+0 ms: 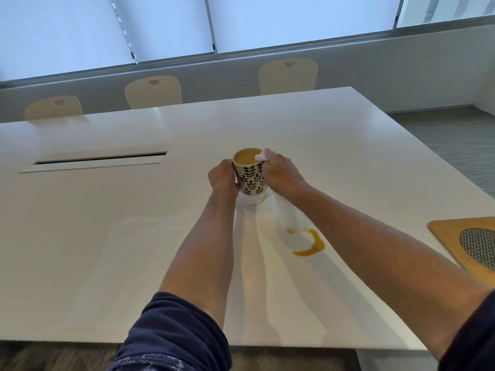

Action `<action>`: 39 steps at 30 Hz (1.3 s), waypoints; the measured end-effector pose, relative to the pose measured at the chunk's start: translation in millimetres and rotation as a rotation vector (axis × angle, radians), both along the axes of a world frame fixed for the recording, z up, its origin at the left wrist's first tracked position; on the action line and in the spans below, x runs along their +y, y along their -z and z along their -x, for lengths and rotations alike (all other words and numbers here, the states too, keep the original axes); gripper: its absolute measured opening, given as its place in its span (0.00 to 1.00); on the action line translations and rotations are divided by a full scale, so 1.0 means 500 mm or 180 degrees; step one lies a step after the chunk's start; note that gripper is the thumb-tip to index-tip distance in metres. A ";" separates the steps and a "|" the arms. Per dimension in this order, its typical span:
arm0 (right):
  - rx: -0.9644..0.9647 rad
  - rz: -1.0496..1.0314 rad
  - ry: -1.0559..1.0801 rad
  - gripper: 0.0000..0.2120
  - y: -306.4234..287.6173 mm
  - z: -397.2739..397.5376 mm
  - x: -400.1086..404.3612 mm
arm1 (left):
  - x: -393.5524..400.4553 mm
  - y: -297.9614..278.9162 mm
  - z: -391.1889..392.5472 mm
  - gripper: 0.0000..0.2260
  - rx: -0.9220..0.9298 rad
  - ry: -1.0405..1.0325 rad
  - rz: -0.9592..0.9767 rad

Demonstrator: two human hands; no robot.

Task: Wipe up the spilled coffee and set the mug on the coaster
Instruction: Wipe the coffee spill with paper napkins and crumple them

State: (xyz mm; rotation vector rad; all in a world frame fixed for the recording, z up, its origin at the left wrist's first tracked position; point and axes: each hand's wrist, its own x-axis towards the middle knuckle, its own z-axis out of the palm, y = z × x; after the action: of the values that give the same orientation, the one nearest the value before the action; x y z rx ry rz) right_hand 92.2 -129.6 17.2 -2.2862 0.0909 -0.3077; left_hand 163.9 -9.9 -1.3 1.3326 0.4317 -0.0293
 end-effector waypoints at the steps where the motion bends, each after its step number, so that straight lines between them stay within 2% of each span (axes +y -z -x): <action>1: 0.0051 -0.0068 -0.0009 0.19 -0.001 0.003 0.007 | -0.001 -0.005 0.000 0.10 -0.0010 -0.0005 0.0002; 3: 0.0153 -0.0179 -0.0012 0.28 -0.003 0.010 0.019 | -0.002 -0.014 -0.001 0.09 -0.0015 -0.0033 0.0001; 5: 0.0190 -0.0251 0.0016 0.30 -0.004 0.015 0.026 | -0.001 -0.020 -0.002 0.09 -0.0010 -0.0049 -0.0038; 18: 0.0308 -0.0462 0.0047 0.33 0.012 0.021 0.053 | 0.012 -0.039 -0.008 0.10 -0.0009 -0.0120 -0.0061; 25: 0.0480 -0.0569 0.0122 0.30 0.039 0.009 0.062 | 0.016 -0.039 -0.005 0.10 -0.0091 -0.0106 -0.0037; 34: 0.0619 -0.0644 0.0192 0.20 0.061 0.001 0.065 | 0.022 -0.043 -0.006 0.11 -0.0146 -0.0090 -0.0036; 39: 0.0649 -0.0611 0.0036 0.22 0.069 -0.001 0.064 | 0.034 -0.043 -0.005 0.11 -0.0139 -0.0146 0.0022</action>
State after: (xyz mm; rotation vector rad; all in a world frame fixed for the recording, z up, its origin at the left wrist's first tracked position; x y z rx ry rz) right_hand 92.8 -97.8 -17.3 -2.1203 0.2279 -0.0671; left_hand 166.6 7.3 20.2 1.3139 0.4246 0.0363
